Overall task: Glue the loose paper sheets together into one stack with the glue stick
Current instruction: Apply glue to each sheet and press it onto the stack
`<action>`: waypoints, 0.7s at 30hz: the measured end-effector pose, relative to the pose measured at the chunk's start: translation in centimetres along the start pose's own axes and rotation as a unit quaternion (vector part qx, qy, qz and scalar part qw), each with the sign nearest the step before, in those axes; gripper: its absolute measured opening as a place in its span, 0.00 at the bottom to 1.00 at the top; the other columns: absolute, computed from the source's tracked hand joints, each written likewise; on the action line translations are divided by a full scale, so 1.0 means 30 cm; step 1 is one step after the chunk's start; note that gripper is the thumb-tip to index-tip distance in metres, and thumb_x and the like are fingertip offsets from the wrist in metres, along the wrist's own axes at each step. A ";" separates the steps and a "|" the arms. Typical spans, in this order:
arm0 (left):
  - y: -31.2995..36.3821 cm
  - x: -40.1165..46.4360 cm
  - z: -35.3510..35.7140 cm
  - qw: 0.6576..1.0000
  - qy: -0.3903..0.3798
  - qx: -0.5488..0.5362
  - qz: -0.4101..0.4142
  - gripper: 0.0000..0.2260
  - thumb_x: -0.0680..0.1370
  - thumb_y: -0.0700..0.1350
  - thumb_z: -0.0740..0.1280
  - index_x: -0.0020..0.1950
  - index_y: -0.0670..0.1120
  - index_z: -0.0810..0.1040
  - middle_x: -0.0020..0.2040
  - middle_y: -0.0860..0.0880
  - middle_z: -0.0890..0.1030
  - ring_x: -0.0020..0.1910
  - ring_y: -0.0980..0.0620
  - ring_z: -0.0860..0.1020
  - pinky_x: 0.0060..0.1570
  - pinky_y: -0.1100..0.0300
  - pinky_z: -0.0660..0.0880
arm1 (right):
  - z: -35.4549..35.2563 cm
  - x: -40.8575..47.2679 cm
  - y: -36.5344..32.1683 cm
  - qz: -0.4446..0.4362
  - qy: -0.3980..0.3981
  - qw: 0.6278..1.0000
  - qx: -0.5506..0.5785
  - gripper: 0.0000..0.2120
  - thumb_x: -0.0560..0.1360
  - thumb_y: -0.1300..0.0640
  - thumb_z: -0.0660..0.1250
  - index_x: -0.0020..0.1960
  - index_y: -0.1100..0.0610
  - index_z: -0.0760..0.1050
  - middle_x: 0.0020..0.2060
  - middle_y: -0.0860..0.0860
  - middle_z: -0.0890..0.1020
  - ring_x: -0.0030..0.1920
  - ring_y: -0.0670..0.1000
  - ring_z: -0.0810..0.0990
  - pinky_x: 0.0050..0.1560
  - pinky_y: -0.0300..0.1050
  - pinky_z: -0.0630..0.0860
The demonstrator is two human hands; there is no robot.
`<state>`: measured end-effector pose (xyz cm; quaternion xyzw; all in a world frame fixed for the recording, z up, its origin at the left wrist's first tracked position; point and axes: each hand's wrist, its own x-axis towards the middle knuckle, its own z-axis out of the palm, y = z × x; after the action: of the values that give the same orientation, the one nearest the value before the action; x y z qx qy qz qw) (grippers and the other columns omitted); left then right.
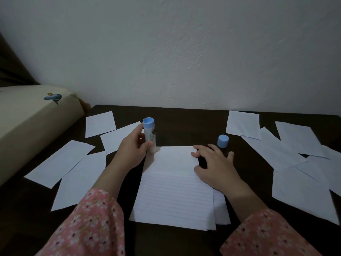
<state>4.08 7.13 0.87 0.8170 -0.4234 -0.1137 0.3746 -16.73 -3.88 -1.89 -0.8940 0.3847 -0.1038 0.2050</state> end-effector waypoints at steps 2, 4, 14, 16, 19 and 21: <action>0.001 -0.001 0.001 1.000 0.008 -0.003 -0.004 0.26 0.79 0.44 0.65 0.75 0.53 0.59 0.65 0.47 0.74 0.57 0.52 0.73 0.50 0.59 0.70 | -0.002 -0.001 -0.001 0.003 -0.002 1.000 -0.001 0.17 0.75 0.51 0.62 0.64 0.42 0.70 0.72 0.35 0.62 0.76 0.45 0.50 0.72 0.69 0.42; 0.002 -0.004 0.008 0.999 0.026 -0.019 -0.013 0.27 0.79 0.44 0.65 0.76 0.53 0.59 0.65 0.47 0.74 0.59 0.50 0.74 0.52 0.58 0.71 | -0.006 -0.002 -0.004 0.005 -0.003 1.000 -0.005 0.17 0.75 0.51 0.62 0.64 0.42 0.70 0.72 0.36 0.62 0.76 0.45 0.51 0.72 0.69 0.42; 0.035 0.007 0.015 0.919 0.267 -0.277 -0.088 0.25 0.78 0.46 0.66 0.73 0.52 0.60 0.66 0.48 0.72 0.62 0.52 0.72 0.54 0.59 0.69 | 0.001 -0.007 -0.045 0.034 0.035 0.997 -0.056 0.20 0.77 0.41 0.60 0.68 0.44 0.69 0.67 0.44 0.67 0.70 0.48 0.62 0.71 0.63 0.55; 0.048 0.000 0.026 0.924 0.253 -0.274 -0.079 0.25 0.78 0.46 0.66 0.73 0.51 0.60 0.64 0.50 0.72 0.58 0.55 0.71 0.53 0.60 0.68 | 0.009 -0.006 -0.057 0.033 0.059 0.995 -0.068 0.21 0.78 0.39 0.57 0.67 0.45 0.70 0.58 0.46 0.69 0.63 0.48 0.67 0.69 0.59 0.60; 0.073 -0.011 0.043 0.939 0.220 -0.256 -0.056 0.27 0.78 0.45 0.66 0.75 0.51 0.60 0.60 0.53 0.70 0.54 0.59 0.70 0.46 0.66 0.68 | 0.016 -0.003 -0.061 0.016 0.113 0.991 -0.067 0.19 0.80 0.44 0.56 0.69 0.45 0.69 0.52 0.46 0.69 0.56 0.47 0.68 0.64 0.51 0.66; 0.089 -0.020 0.053 0.949 0.188 -0.251 -0.044 0.27 0.78 0.45 0.66 0.75 0.52 0.59 0.58 0.55 0.69 0.48 0.60 0.71 0.41 0.69 0.67 | 0.018 0.001 -0.050 0.014 0.122 0.988 -0.088 0.20 0.81 0.48 0.55 0.72 0.46 0.66 0.55 0.47 0.68 0.57 0.47 0.68 0.61 0.48 0.67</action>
<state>1.29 5.82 1.57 0.7209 -0.2673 -0.0769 0.6347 -15.55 -2.82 -1.72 -0.8837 0.4268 -0.1753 0.0783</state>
